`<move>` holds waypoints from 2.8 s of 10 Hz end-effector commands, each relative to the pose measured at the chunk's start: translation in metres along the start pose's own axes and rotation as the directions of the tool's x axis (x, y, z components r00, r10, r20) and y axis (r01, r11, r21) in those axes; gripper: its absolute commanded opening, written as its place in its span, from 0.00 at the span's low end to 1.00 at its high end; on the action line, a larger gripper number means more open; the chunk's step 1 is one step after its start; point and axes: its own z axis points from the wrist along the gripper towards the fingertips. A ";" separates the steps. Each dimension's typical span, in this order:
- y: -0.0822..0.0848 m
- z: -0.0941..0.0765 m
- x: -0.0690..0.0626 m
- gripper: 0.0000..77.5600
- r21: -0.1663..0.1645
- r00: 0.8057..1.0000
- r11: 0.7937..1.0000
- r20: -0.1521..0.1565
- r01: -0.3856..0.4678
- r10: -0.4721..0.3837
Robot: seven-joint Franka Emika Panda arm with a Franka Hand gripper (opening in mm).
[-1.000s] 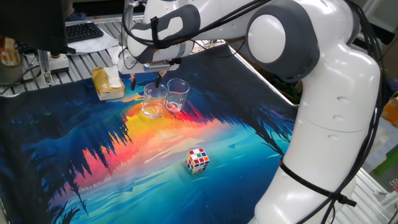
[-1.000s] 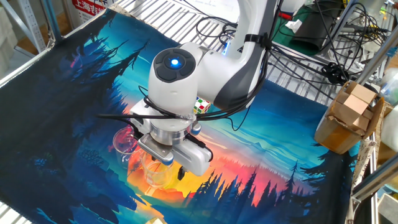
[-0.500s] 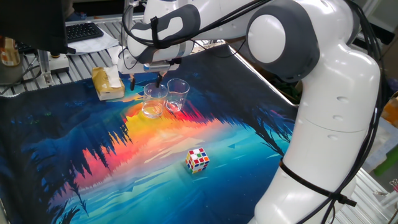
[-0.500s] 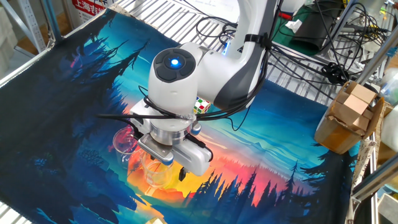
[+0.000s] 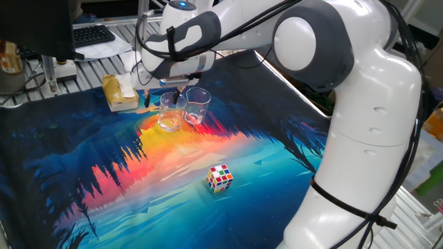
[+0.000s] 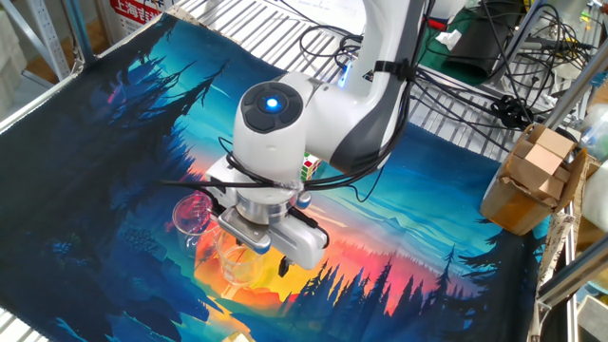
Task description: Pour the water from one cup into another empty cup
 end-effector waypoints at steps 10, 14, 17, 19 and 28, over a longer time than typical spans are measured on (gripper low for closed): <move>0.001 0.017 0.006 1.00 -0.001 1.000 1.000 0.020 0.013 -0.013; 0.004 0.022 0.007 1.00 0.000 1.000 1.000 0.024 0.016 -0.016; 0.004 0.022 0.008 0.02 0.001 1.000 1.000 0.024 0.016 -0.016; 0.004 0.022 0.008 0.02 0.001 1.000 1.000 0.024 0.016 -0.016; 0.004 0.022 0.008 0.02 0.001 1.000 1.000 0.024 0.016 -0.016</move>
